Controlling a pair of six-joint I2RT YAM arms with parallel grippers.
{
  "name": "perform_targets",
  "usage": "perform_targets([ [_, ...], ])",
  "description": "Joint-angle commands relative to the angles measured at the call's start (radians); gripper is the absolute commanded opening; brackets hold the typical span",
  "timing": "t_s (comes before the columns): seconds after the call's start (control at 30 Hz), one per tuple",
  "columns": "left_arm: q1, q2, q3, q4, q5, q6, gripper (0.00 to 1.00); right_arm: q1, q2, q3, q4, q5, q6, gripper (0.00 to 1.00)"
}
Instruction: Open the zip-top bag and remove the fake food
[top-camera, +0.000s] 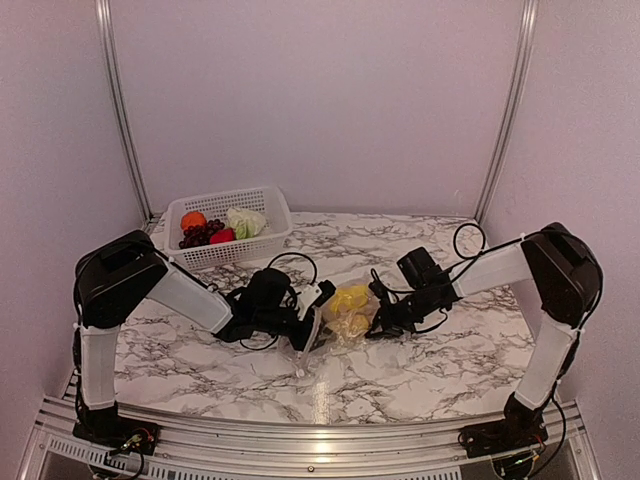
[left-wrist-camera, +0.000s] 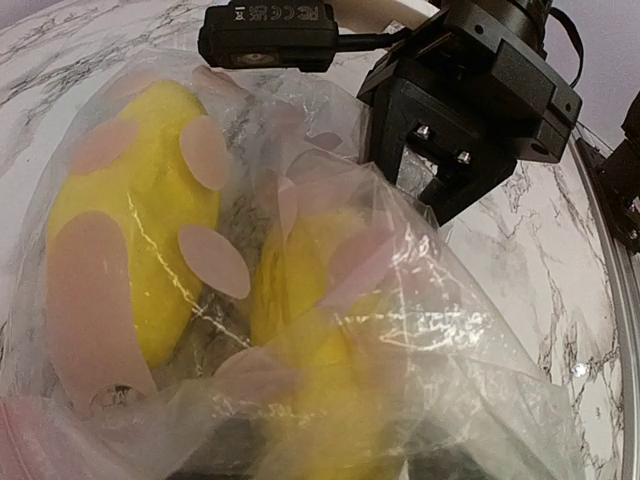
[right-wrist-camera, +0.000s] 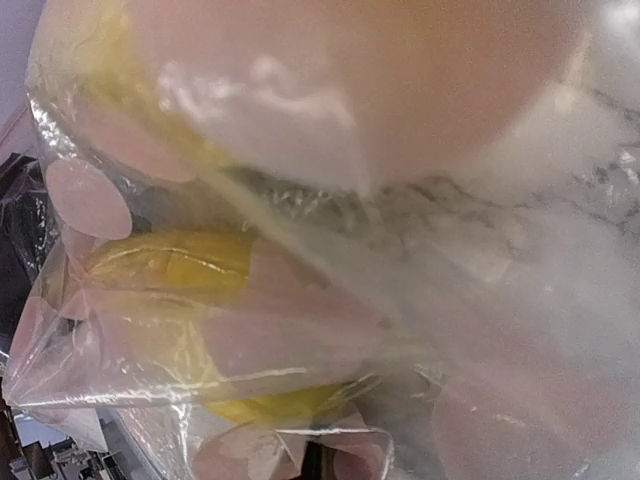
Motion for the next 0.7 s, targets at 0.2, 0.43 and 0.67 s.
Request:
perform_targets([
  [0.2, -0.016, -0.045, -0.042, -0.075, 0.032, 0.015, 0.22, 0.015, 0.001, 0.013, -0.024, 0.01, 0.001, 0.0],
  [0.43, 0.017, -0.225, -0.222, -0.15, 0.011, 0.03, 0.22, -0.089, -0.08, -0.05, -0.001, 0.068, 0.039, 0.0],
  [0.67, 0.021, -0.278, -0.275, -0.295, -0.026, 0.109, 0.3, -0.138, -0.121, -0.066, 0.001, 0.092, 0.03, 0.0],
])
